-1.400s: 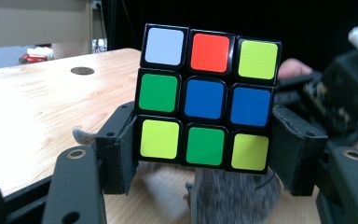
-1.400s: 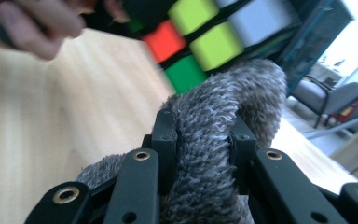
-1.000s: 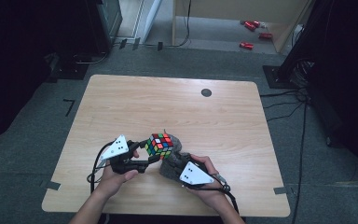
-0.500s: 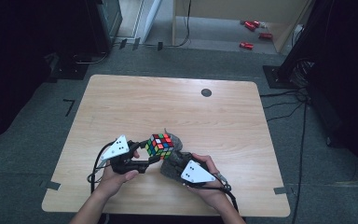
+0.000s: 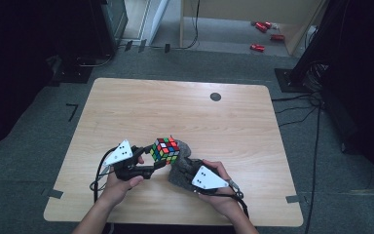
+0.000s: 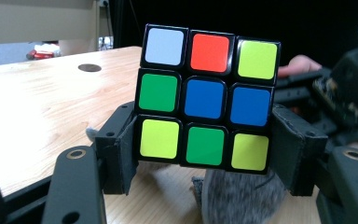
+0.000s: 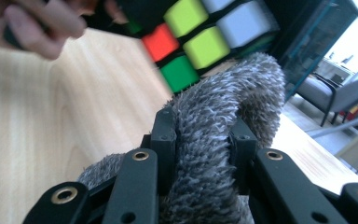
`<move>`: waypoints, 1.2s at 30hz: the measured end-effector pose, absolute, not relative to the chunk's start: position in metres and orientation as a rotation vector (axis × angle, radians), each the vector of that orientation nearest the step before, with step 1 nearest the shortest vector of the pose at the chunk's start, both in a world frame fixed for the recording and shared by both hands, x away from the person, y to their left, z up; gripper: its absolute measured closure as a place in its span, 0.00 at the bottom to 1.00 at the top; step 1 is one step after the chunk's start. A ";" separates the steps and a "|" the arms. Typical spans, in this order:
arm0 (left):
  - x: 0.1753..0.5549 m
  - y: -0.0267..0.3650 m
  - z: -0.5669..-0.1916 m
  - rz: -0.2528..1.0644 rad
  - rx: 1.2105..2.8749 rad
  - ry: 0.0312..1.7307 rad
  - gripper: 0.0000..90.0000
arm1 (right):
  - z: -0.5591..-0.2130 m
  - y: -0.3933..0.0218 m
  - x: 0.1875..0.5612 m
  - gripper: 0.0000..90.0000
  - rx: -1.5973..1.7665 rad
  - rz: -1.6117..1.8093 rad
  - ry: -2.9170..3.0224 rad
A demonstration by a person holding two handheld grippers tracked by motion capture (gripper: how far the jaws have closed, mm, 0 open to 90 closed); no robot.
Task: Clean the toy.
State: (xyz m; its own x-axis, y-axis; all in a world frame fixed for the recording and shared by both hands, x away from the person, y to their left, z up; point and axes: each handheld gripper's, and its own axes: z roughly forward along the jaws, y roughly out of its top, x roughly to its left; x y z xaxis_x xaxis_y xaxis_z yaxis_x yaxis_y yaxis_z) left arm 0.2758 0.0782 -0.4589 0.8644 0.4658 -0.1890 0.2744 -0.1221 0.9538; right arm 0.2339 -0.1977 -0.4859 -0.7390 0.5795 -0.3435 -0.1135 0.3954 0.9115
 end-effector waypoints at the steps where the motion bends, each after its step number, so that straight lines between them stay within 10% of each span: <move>1: 0.276 0.078 -0.459 0.183 1.720 0.574 0.39 | -0.484 -0.201 0.235 0.79 0.422 1.393 2.002; 36: 0.279 0.076 -0.465 0.196 1.740 0.609 0.39 | -0.497 -0.261 0.267 0.80 1.168 1.272 1.889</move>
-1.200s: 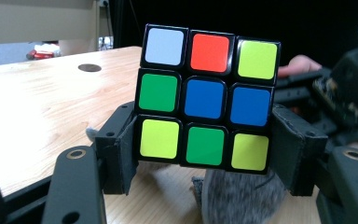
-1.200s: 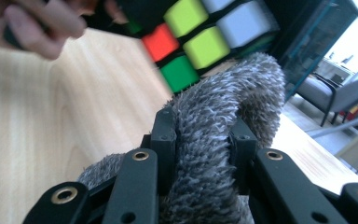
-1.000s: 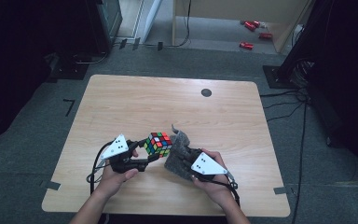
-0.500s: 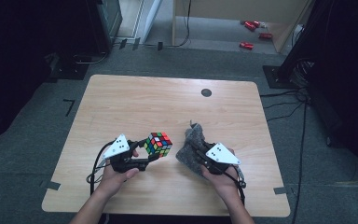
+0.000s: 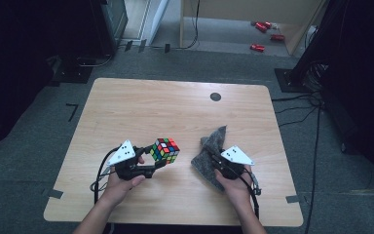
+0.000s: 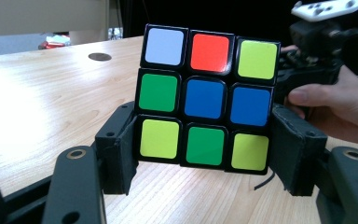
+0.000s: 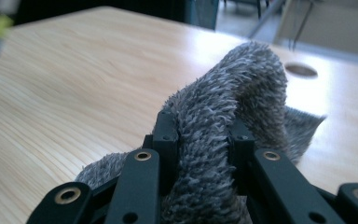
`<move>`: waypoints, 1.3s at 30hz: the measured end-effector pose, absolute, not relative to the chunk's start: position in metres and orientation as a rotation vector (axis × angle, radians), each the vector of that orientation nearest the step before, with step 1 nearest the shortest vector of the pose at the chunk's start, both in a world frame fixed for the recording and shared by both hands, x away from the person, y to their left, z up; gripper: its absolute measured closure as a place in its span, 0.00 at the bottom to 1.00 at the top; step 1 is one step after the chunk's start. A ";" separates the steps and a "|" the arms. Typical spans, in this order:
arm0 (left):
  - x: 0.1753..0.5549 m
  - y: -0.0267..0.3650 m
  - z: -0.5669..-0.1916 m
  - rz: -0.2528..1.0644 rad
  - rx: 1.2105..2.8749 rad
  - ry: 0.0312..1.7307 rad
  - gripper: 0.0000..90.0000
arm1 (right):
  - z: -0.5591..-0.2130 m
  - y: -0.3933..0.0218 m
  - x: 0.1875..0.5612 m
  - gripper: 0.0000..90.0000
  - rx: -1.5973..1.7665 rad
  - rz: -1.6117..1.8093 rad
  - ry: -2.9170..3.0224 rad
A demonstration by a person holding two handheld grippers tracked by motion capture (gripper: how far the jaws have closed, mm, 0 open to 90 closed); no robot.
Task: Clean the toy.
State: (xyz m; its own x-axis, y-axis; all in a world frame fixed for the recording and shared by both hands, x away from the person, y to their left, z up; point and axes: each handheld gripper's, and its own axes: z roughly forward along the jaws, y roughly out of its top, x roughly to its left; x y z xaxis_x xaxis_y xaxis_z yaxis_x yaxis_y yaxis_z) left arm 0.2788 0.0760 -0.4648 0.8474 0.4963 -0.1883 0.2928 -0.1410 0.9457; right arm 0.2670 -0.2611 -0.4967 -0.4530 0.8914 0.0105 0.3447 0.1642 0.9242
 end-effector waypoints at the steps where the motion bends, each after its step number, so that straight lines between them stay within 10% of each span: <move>1: 0.279 0.076 -0.465 0.196 1.739 0.610 0.39 | -0.499 -0.262 0.268 0.80 1.181 1.260 1.895; 11: 0.283 0.077 -0.466 0.189 1.759 0.666 0.39 | -0.493 -0.251 0.263 0.38 1.030 1.338 1.860; 39: 0.285 0.065 -0.459 -0.035 1.793 0.736 0.39 | -0.499 -0.195 0.237 0.27 0.407 1.409 1.932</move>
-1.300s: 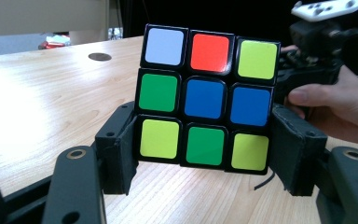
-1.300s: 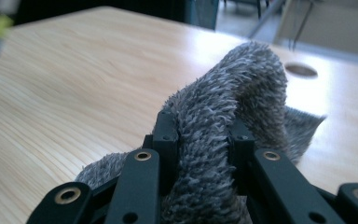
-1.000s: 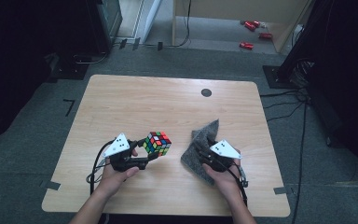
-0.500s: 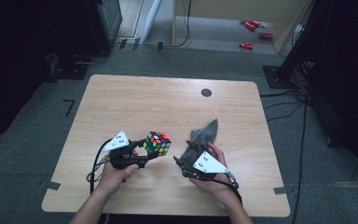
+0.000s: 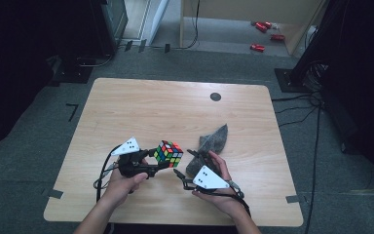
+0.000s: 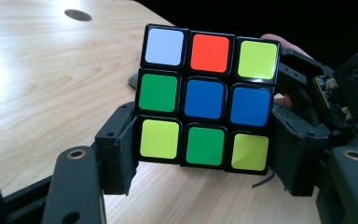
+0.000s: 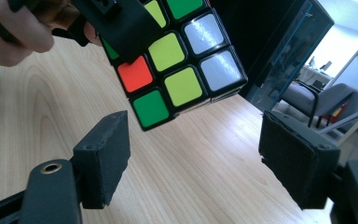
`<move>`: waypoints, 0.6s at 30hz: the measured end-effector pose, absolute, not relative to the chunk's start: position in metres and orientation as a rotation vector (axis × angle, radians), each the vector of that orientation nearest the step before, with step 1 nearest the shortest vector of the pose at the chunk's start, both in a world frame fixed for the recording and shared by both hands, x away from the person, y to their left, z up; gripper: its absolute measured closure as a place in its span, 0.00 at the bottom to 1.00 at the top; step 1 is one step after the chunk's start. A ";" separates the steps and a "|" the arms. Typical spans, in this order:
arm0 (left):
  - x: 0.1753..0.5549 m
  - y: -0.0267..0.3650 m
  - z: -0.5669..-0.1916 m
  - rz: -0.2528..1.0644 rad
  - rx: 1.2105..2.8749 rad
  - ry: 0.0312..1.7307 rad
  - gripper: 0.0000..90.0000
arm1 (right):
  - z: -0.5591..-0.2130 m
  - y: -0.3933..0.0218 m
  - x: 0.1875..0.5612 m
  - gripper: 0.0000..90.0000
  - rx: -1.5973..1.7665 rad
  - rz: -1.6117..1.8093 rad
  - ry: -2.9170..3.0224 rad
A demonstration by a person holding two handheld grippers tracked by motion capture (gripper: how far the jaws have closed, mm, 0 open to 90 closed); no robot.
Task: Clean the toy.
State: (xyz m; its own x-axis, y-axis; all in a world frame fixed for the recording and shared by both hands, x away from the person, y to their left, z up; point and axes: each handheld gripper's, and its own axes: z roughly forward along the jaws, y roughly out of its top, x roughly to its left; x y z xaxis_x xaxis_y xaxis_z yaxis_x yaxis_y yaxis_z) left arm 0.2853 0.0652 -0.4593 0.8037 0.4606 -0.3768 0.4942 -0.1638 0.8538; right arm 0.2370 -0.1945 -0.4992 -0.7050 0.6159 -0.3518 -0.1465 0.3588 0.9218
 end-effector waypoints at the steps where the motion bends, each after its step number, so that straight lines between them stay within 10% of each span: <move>1: 0.286 0.065 -0.459 -0.041 1.798 0.740 0.39 | -0.499 -0.194 0.237 0.28 0.403 1.404 1.930; 18: 0.286 0.052 -0.463 -0.184 1.860 0.729 0.39 | -0.503 -0.184 0.235 0.32 0.230 1.333 1.916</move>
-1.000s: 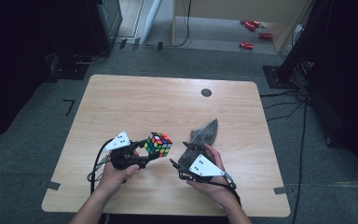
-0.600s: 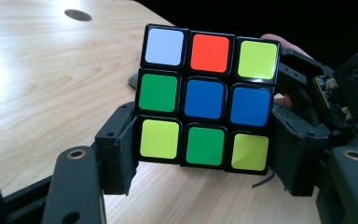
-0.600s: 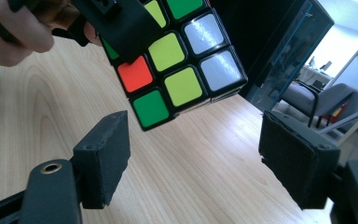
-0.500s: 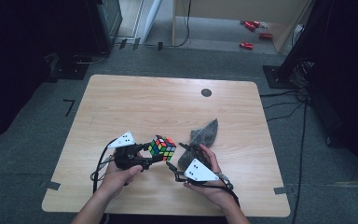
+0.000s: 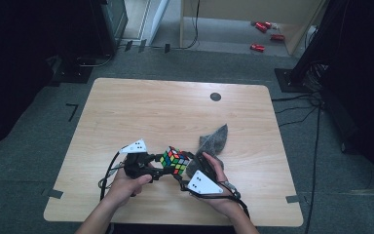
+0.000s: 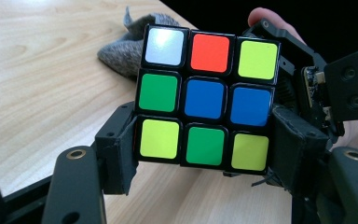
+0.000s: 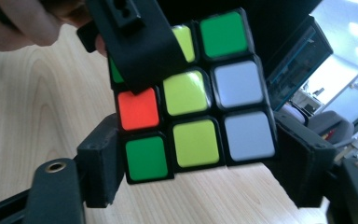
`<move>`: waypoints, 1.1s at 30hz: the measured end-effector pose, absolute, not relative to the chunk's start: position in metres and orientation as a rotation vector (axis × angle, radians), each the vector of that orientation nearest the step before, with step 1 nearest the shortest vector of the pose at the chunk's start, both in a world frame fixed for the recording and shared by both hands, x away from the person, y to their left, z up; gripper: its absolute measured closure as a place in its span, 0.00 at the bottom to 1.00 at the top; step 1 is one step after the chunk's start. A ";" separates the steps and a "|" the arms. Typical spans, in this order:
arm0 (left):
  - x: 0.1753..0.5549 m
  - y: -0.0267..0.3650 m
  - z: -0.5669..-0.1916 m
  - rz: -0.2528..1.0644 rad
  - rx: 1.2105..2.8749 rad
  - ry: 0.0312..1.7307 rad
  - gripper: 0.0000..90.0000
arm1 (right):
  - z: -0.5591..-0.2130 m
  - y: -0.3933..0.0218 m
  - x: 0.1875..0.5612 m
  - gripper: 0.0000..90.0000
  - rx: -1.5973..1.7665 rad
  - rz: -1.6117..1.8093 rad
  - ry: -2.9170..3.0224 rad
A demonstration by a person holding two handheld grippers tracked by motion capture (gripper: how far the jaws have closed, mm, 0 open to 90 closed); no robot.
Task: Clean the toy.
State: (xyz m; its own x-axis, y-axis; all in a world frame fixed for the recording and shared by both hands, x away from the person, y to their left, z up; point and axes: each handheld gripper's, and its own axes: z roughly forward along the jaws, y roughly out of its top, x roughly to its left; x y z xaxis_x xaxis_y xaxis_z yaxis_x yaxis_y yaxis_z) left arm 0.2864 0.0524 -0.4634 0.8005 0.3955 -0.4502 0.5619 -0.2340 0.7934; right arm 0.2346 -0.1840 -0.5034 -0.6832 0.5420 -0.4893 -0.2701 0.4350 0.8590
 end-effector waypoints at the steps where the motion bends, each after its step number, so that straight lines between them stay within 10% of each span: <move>1: 0.287 0.053 -0.464 -0.190 1.863 0.730 0.39 | -0.504 -0.184 0.234 0.33 0.222 1.327 1.917; 33: 0.273 0.055 -0.469 0.275 1.934 0.518 0.16 | -0.487 -0.210 0.248 0.38 0.681 1.502 1.998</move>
